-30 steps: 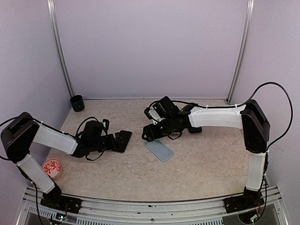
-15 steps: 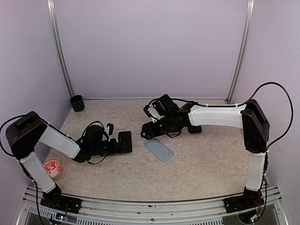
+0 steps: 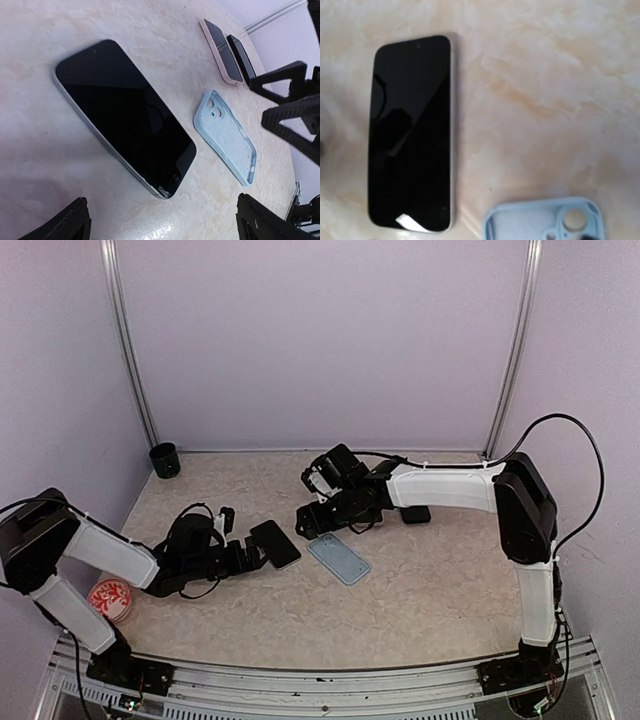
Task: Put the phone into the phone case
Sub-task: Move the phone to the center of the board, then pick up the phone at the center of the board.
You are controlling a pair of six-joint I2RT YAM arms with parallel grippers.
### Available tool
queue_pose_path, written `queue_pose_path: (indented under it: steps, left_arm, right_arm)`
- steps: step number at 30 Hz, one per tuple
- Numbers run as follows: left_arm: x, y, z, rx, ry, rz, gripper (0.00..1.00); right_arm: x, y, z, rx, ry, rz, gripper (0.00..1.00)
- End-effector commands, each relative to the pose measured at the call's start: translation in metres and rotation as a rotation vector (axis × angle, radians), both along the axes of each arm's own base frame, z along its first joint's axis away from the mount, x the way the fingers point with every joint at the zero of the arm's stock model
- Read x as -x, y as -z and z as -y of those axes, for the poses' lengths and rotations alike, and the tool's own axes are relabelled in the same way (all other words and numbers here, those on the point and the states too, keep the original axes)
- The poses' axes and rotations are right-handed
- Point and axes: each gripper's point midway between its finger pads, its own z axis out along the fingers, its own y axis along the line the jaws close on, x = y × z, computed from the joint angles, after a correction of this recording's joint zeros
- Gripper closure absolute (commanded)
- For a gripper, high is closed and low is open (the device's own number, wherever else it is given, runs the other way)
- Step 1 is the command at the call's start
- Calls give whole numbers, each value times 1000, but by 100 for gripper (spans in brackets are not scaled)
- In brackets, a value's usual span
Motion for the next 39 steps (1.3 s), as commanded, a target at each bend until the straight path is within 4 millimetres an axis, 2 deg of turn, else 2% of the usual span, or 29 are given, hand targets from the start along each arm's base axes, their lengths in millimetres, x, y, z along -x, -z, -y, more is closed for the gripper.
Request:
queue_pose_path:
  steps: [1,2,6,12,15,22,31,39]
  left_arm:
    - [-8,-30,-33,-43,-149,78,1]
    - [-9,-40,-38,-42,-171,98,1]
    - [-9,-56,-55,-46,-228,131,1]
    - [-2,-62,-78,10,-321,124,1]
    - [-5,-57,-94,-19,-408,69,1]
    - [-5,-52,-96,-74,-405,53,1]
    - [-3,-46,-98,-76,-405,46,1]
    - [-3,-39,-98,-91,-410,25,1]
  right_arm:
    - [9,8,-20,66,-55,28,2]
    - [11,11,-25,74,-70,30,1]
    - [14,16,-43,76,-106,41,1]
    - [20,32,-61,115,-135,42,1]
    - [25,41,-70,129,-146,39,1]
    - [24,63,-71,158,-119,20,0]
    - [26,74,-76,175,-130,15,1]
    - [27,94,-70,295,-121,62,1]
